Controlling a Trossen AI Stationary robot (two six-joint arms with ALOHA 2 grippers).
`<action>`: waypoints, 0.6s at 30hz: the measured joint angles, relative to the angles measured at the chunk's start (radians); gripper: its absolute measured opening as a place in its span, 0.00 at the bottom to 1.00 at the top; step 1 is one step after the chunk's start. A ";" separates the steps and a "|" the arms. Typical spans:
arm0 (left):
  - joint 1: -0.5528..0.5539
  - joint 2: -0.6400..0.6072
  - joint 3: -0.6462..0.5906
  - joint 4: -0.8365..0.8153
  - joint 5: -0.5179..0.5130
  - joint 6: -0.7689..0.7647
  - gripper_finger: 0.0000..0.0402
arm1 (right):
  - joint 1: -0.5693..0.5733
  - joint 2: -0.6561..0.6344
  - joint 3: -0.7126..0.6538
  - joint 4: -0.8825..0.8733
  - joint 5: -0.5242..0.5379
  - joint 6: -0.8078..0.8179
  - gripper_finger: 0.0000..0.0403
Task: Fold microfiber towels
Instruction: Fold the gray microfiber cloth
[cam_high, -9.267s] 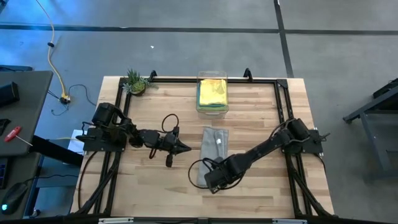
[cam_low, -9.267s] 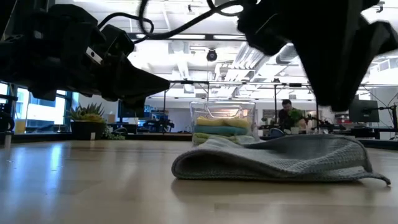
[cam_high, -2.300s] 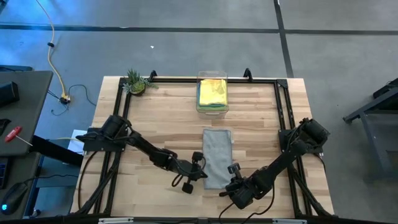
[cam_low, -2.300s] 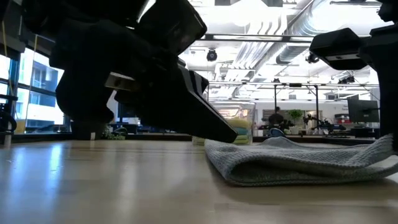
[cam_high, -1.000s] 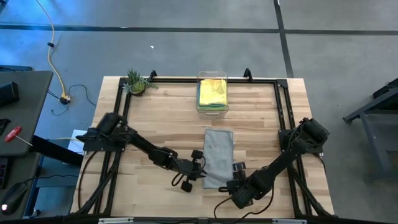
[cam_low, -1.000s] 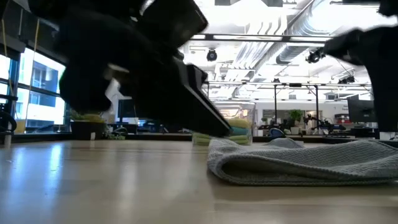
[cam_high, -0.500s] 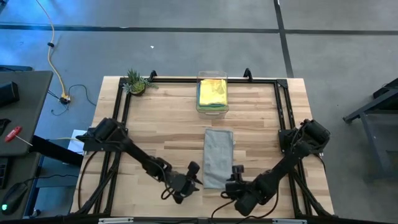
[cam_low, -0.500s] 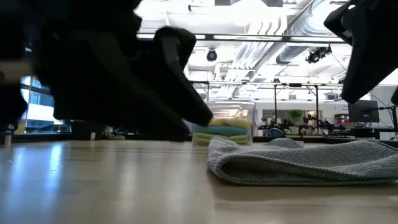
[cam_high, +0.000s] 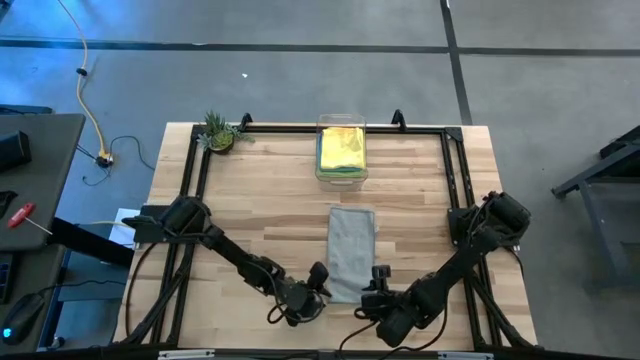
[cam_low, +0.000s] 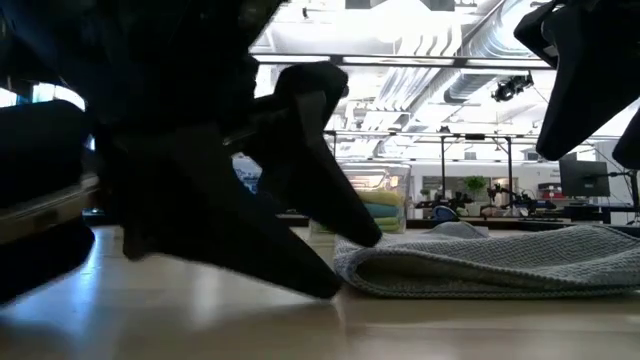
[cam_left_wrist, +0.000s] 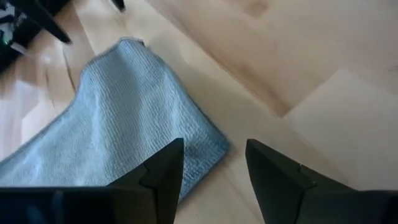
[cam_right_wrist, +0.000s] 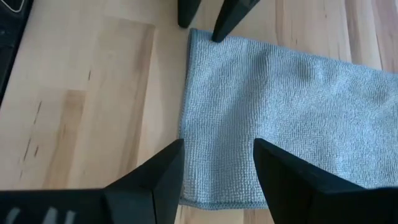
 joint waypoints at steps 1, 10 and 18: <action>0.002 0.007 0.001 0.005 -0.004 0.002 0.40 | 0.000 0.000 0.000 0.001 0.000 0.000 0.46; 0.012 0.036 0.039 -0.021 -0.033 0.011 0.28 | 0.000 0.000 0.000 0.002 0.000 -0.008 0.46; 0.012 0.035 0.040 -0.021 -0.045 0.009 0.02 | 0.000 -0.001 0.000 -0.009 -0.001 0.042 0.46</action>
